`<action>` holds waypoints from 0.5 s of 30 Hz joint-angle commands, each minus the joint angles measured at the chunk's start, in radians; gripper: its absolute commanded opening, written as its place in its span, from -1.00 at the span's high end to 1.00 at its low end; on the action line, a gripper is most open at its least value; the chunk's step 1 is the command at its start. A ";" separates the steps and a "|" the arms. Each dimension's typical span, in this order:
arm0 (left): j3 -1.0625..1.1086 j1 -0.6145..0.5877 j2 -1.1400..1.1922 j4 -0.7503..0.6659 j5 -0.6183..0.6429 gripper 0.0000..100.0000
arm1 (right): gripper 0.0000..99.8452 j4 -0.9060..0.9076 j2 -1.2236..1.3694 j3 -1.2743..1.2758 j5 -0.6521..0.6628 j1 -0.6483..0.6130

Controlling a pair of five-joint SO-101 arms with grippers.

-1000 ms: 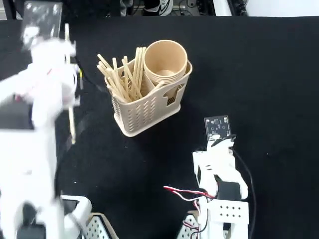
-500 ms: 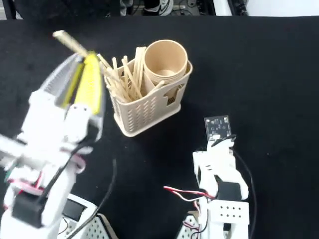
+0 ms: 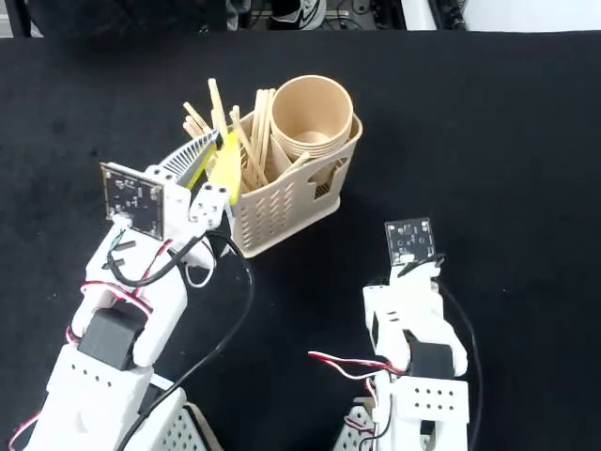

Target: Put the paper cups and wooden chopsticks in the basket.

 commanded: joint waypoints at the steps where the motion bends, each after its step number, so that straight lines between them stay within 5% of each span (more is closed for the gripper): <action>1: -0.070 0.025 0.012 0.112 0.117 0.59 | 0.98 0.003 -0.010 -0.002 0.005 -0.009; 4: -0.197 0.012 0.008 0.253 0.167 0.56 | 0.98 0.003 -0.010 -0.002 0.005 -0.009; 9: -0.355 -0.012 0.002 0.442 0.080 0.56 | 0.98 0.003 -0.010 -0.002 0.005 -0.009; 15: -0.358 -0.297 -0.054 0.617 0.005 0.84 | 0.98 0.003 -0.010 -0.002 0.005 -0.009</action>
